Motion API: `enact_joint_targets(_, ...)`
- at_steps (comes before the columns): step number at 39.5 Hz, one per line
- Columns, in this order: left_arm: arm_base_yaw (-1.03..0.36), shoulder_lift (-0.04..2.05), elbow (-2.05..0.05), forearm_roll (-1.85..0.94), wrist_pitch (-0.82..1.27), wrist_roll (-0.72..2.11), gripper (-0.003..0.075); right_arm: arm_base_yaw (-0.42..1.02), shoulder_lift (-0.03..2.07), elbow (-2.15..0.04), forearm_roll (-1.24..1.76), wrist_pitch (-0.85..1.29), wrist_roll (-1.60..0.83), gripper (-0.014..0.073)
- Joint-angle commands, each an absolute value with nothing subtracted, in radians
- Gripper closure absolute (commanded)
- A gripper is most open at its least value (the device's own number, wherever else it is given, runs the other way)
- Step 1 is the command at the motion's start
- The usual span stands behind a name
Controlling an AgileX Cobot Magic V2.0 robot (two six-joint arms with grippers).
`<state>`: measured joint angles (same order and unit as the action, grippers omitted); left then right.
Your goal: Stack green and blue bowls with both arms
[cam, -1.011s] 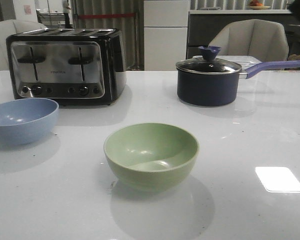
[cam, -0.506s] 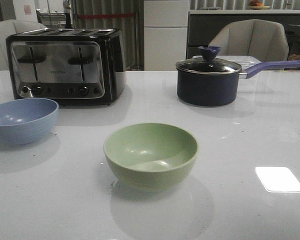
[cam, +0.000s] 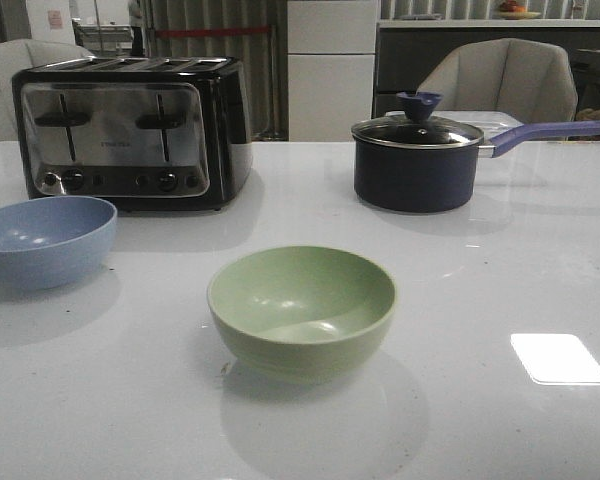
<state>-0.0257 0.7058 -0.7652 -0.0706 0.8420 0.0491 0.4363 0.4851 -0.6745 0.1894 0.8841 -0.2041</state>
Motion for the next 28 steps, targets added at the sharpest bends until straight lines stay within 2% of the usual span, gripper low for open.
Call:
enact_joint_targets(1,-0.024,0.803,-0.846,-0.072,0.791,0.053,0.0178,0.433,0.488,-0.701,0.196,0.821,-0.205,0.0147)
enact_joint_targets(28,-0.024,1.546,-1.208,-0.078,0.799,0.055,0.0178,0.433,0.488,-0.701,0.196,0.822,-0.205,0.0147)
